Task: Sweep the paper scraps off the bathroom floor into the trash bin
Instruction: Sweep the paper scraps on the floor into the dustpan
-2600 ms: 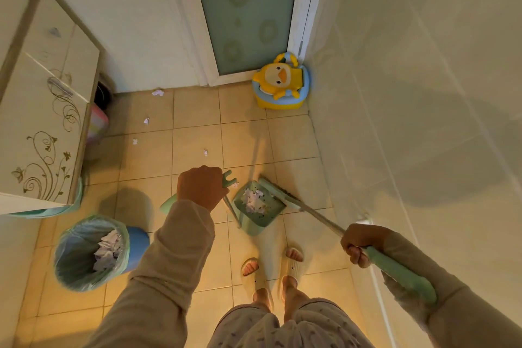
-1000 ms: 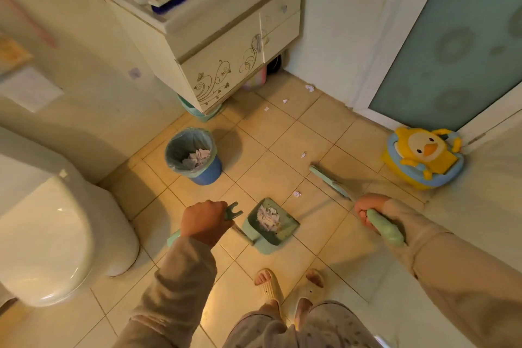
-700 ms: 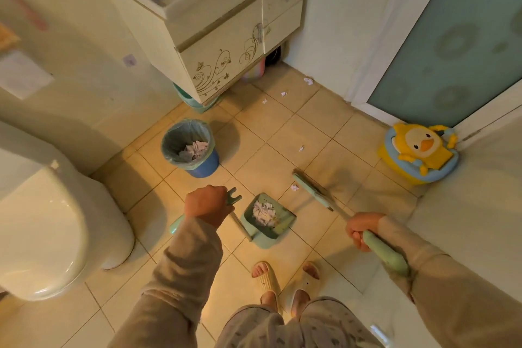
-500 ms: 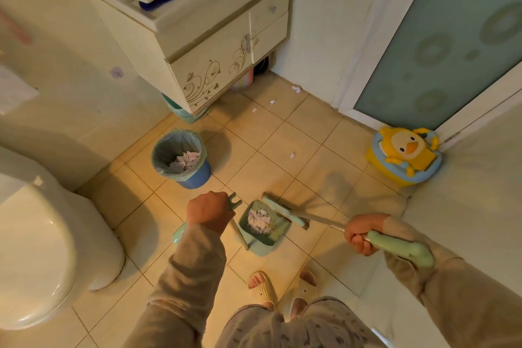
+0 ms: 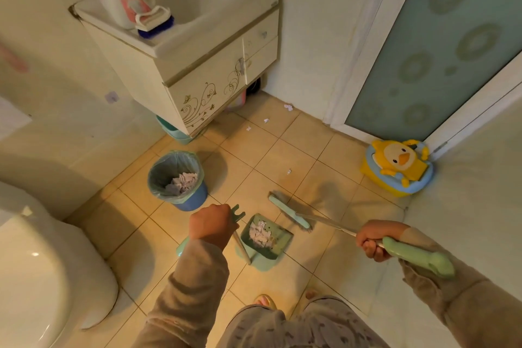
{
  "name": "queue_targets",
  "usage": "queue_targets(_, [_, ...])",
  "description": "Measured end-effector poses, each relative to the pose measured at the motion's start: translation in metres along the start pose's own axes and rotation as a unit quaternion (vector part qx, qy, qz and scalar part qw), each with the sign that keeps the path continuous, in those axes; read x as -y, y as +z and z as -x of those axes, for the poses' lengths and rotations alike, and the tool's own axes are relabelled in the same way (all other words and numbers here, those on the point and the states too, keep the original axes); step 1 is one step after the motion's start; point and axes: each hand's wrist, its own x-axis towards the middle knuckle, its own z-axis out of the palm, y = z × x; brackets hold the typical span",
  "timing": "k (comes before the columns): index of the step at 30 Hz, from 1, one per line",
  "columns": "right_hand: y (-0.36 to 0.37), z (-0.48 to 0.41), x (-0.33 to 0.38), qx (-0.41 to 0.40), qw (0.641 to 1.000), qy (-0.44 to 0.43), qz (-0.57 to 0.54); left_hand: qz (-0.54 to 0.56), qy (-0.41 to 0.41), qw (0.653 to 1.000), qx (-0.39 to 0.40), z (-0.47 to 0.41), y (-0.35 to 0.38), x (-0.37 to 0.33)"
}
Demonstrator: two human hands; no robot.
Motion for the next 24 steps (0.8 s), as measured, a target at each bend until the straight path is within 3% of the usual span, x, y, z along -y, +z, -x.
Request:
queue_targets(7, [-0.014, 0.000, 0.020, -0.011, 0.999, -0.006, -0.041, 0.016, 0.004, 1.000, -0.013, -0.022, -0.017, -0.003])
queue_targets(16, [-0.071, -0.007, 0.067, -0.094, 0.993, -0.067, -0.028, 0.021, -0.006, 1.000, -0.004, -0.082, -0.039, -0.039])
queue_targets(24, [-0.155, 0.001, 0.148, -0.119, 0.987, -0.089, 0.068, 0.029, -0.063, 0.998, 0.010, -0.142, -0.058, -0.088])
